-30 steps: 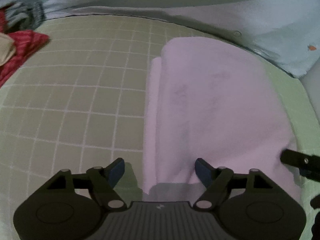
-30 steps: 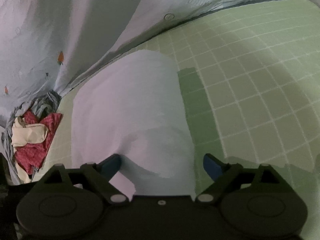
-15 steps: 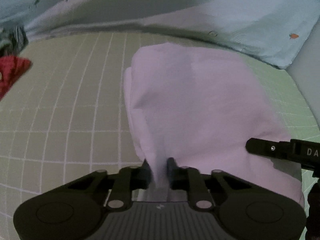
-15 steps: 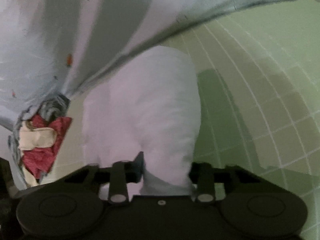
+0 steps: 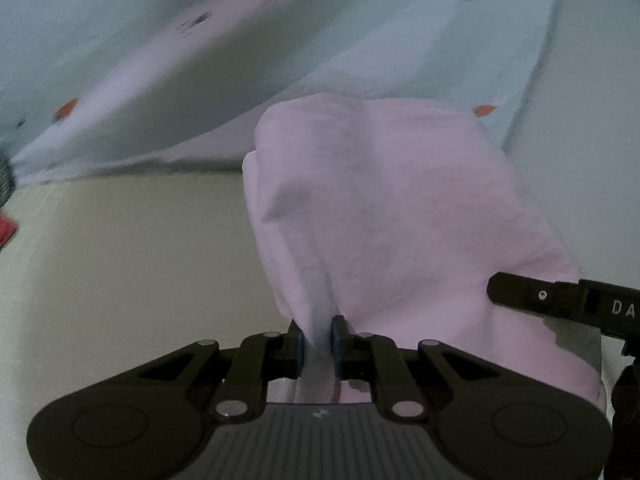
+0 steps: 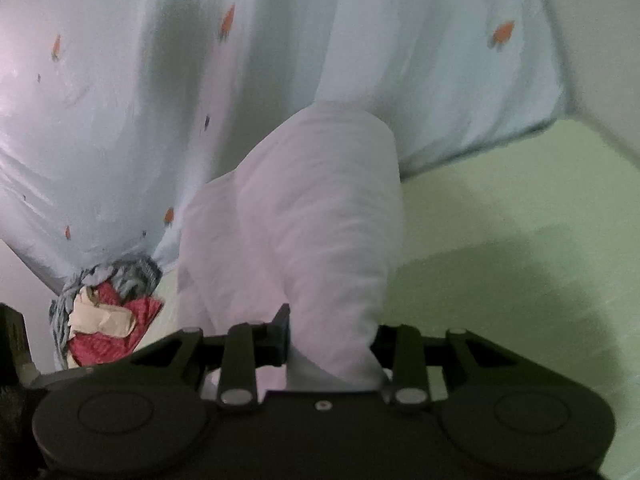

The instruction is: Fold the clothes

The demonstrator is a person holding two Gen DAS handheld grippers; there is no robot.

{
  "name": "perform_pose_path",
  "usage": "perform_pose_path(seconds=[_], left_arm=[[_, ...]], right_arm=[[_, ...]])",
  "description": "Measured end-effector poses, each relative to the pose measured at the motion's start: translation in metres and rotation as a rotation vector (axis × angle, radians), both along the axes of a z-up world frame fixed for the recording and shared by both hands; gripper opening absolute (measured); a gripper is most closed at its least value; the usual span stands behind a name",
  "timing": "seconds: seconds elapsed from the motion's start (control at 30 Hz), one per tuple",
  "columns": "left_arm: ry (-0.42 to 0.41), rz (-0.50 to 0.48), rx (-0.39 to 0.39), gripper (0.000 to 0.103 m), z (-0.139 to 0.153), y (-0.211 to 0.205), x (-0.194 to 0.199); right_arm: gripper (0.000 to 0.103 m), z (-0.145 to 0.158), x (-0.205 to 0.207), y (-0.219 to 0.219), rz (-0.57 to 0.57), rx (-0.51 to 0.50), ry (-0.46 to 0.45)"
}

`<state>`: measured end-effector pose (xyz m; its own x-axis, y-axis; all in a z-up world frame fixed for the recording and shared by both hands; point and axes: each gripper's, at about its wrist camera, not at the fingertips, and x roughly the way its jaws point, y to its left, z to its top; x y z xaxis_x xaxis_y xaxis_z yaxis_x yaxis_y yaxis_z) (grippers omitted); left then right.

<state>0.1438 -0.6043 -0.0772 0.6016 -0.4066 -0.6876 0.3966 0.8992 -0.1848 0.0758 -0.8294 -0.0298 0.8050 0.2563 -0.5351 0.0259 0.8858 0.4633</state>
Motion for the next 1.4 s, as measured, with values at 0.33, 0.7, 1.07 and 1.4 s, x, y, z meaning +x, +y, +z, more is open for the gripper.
perform_pose_path(seconds=[0.33,0.7,1.07,1.4], left_arm=[[-0.075,-0.09,-0.06,0.014,0.026,-0.153,0.01],[-0.058,-0.156,-0.066,0.014,0.006,-0.292,0.101],[0.09,-0.141,-0.046,0.015,-0.088,-0.373,0.218],[0.006,-0.127,0.061,0.032,-0.111,-0.37,0.202]], right_arm=[[0.034,0.029,-0.003,-0.15,-0.08,-0.066,-0.09],[0.034,0.01,0.094,-0.274,-0.092,-0.164,-0.091],[0.039,-0.076,0.221,-0.307,-0.076,-0.387,0.039],[0.074,-0.105,0.232,-0.271,-0.152,-0.656,0.142]])
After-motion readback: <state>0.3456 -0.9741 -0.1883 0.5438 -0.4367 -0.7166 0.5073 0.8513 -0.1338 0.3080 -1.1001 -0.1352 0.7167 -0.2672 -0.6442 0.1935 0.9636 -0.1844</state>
